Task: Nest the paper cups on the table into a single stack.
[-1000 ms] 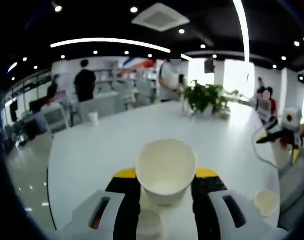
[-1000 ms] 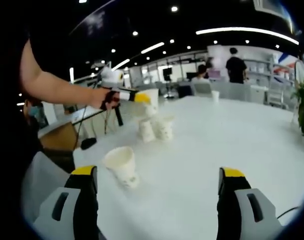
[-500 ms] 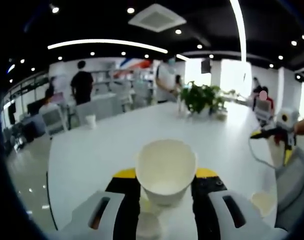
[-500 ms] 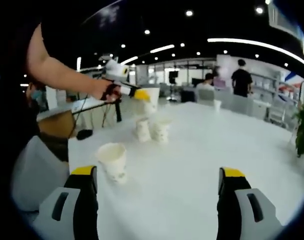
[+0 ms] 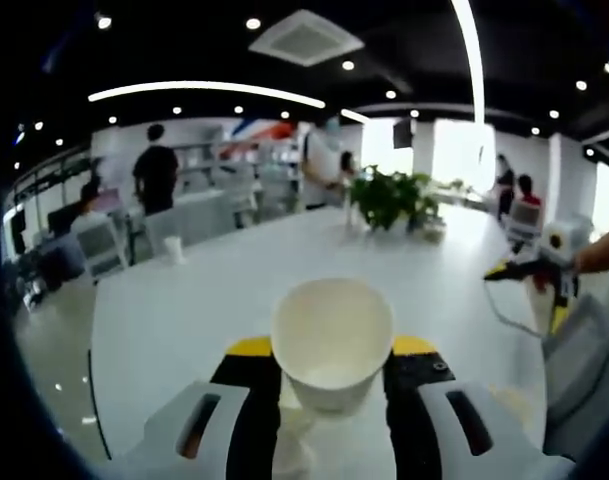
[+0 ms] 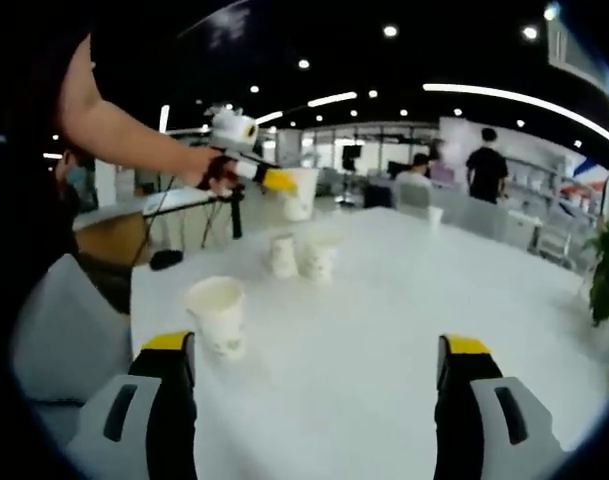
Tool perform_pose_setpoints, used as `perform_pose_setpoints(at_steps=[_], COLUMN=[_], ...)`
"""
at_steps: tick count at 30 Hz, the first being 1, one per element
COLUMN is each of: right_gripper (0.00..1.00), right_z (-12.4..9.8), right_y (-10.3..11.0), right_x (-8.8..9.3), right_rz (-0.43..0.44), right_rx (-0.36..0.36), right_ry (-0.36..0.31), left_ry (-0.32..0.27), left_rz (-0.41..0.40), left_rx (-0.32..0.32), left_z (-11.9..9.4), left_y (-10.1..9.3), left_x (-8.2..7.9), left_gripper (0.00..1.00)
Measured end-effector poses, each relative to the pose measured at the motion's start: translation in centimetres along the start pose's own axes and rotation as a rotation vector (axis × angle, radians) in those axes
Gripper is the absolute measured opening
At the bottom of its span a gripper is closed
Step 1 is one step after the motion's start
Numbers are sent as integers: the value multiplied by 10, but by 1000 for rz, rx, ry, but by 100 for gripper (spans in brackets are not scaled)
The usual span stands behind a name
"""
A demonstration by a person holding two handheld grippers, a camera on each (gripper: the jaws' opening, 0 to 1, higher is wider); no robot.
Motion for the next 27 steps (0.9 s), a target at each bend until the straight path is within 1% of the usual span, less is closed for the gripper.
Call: perform_pose_setpoints(at_steps=[4,8,10,18,27], right_gripper=[100,100,100,100,100], right_z=[-1,-1,0,0,-2], right_y=[-3,-4,-4,-2,-2], right_x=[5,6,5,2,-1], right_rz=[-6,-3,4,11,11], right_rx=[7,7,6,1,0], right_ry=[17,20,15,2,-4], left_ry=[-4,-7,-6,-16,-28], left_rz=[3,4,8,14,14], left_rx=[6,8,10,23,41], left_z=[-1,-3,-3,-4,-6], left_y=[-2,-6,-7,-14,-31], left_x=[-2,-4,-3,-10,-14], left_gripper=[38,38,38,38,38])
Point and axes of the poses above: the point that each gripper's makers call its tool centre point, and the gripper's own axes: z roughly forward along the fingers, y roughly to its left, x roughly out of its underside, the point moved 5 cm from there along -z, roughly backward along the fingers, and after that the axes turned 14 degrees about -y, right-handed, at the moved point
